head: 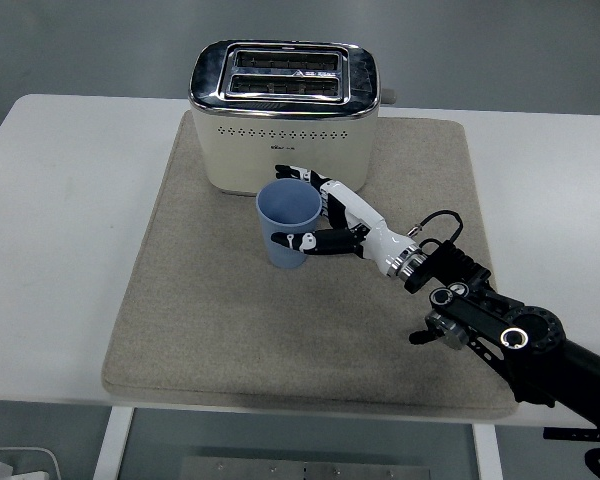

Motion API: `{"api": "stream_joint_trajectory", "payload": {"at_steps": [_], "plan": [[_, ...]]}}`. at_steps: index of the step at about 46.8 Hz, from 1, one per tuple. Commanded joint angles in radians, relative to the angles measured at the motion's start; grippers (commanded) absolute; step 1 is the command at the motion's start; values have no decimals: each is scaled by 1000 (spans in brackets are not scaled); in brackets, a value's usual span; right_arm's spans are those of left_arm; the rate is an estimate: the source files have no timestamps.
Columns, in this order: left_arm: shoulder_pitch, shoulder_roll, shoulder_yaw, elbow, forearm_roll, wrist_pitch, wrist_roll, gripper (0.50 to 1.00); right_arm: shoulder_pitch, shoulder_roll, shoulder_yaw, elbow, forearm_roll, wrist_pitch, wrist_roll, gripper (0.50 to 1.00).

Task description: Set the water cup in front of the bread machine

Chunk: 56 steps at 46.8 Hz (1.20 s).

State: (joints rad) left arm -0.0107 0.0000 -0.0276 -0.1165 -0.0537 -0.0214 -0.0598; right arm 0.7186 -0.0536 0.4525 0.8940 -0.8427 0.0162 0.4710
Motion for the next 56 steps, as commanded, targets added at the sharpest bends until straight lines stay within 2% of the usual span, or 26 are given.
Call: {"api": "stream_joint_trajectory", "payload": {"at_steps": [1, 25, 38, 56], "plan": [[0, 0, 0, 0, 0, 0, 0, 1000, -1, 0, 0, 0, 2, 8, 0, 924], [0, 0, 0, 0, 0, 0, 0, 1000, -4, -2, 3, 0, 11, 8, 0, 926], [0, 0, 0, 0, 0, 0, 0, 1000, -4, -25, 2, 3, 11, 11, 0, 924], [0, 0, 0, 0, 0, 1, 0, 1000, -5, -38, 2, 5, 10, 56, 6, 926]]}}
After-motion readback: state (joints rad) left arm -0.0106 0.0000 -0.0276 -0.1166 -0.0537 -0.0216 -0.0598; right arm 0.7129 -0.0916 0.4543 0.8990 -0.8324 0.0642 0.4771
